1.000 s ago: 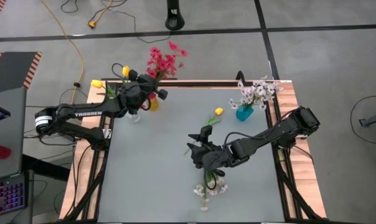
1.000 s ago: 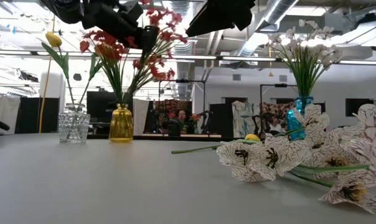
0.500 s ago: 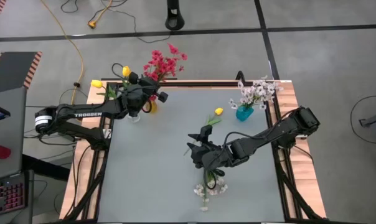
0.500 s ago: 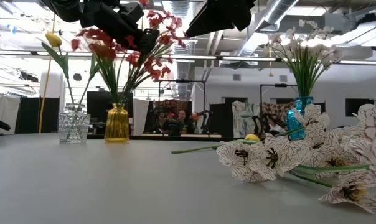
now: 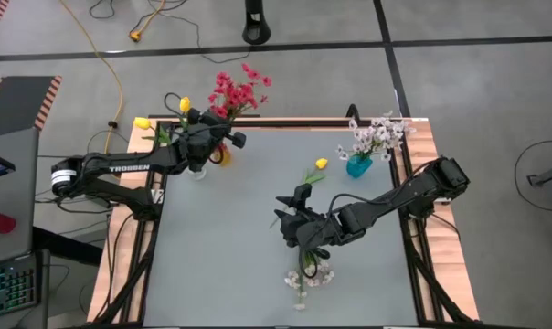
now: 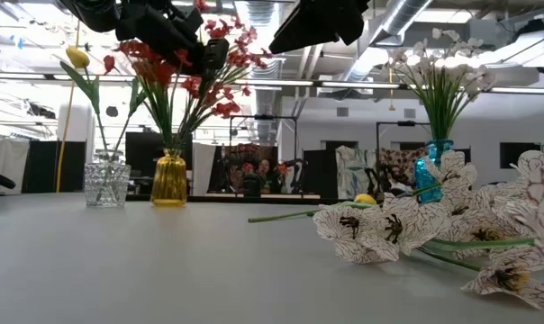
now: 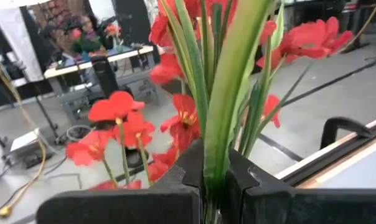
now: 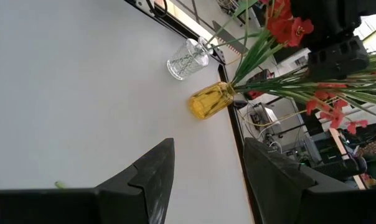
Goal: Sort flowers into vase by color
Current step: Put the red flowers into the yellow vase
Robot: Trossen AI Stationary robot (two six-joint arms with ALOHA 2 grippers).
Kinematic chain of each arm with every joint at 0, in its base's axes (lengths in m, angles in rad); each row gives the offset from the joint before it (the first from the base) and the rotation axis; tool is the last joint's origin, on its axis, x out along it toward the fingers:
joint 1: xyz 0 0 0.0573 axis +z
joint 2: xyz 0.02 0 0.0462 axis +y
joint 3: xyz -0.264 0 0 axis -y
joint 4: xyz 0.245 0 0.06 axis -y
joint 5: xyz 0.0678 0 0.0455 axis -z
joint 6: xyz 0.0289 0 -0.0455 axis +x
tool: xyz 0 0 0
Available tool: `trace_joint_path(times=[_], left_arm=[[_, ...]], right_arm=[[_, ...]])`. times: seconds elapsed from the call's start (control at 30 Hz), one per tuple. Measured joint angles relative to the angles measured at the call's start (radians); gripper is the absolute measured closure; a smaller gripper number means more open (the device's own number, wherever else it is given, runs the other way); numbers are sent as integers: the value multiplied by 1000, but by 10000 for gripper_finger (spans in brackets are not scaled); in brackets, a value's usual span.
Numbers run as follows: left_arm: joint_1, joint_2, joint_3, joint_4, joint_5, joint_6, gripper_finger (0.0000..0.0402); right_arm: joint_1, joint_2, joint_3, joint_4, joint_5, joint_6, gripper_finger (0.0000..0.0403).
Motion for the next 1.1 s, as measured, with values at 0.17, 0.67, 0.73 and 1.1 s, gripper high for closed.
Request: trace_joint_path(times=[0.17,0.67,0.73,1.1], left_arm=[[0,0,0,-95,-23,-40,396],[0,0,0,-262,18,-33,397],[0,0,0,-263,23,-20,396],[-2,0,48,-284,26,-7,303]], right_arm=[[0,0,0,0,0,0,184],[0,0,0,0,0,-2,184],[0,0,0,0,0,-2,184],[0,0,0,0,0,2,184]])
